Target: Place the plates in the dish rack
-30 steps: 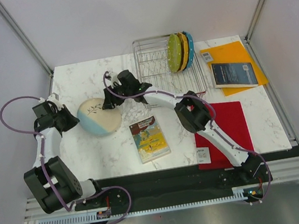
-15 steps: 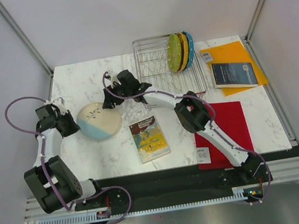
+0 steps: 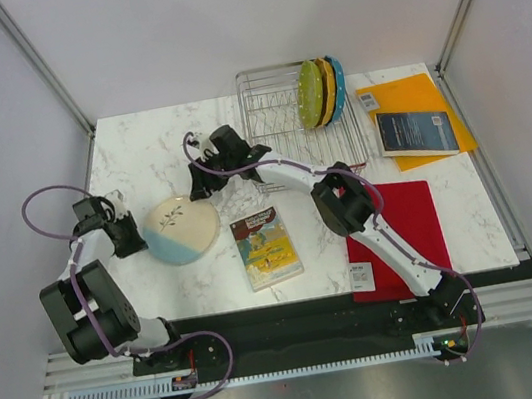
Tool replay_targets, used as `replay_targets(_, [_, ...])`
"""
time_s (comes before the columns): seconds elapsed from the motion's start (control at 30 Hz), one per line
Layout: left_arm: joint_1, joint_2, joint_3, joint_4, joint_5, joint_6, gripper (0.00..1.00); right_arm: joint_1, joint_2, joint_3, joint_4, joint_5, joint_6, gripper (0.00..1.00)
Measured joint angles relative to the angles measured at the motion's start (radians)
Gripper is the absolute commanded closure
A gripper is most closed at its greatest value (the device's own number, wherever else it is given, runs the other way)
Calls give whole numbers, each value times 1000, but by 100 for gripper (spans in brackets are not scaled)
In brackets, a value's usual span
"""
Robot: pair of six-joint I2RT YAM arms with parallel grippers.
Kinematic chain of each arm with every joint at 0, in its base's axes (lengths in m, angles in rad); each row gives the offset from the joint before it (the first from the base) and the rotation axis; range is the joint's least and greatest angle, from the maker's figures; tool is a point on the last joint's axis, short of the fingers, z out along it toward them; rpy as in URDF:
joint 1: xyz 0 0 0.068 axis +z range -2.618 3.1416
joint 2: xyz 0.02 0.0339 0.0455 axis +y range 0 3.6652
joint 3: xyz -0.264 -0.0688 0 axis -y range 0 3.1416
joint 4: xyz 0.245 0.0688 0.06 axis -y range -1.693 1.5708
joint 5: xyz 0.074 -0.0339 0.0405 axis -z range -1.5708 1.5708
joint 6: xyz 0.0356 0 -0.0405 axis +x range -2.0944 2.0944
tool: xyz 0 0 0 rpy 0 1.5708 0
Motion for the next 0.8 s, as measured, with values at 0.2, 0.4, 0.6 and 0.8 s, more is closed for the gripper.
replay_targets(0.2, [0,71,24,14,-3,0,98,14,34,54,-80,-83,-28,41])
replay_targets(0.4, [7,121,67,25,-22,-1,98,15,37,66,-130,-117,-29,57])
replay_targets(0.6, [8,150,91,55,-68,-1,98,11,39,43,-66,-169,124,59])
replay_targets(0.8, [8,156,92,69,-102,-1,98,-1,35,8,157,-245,340,76])
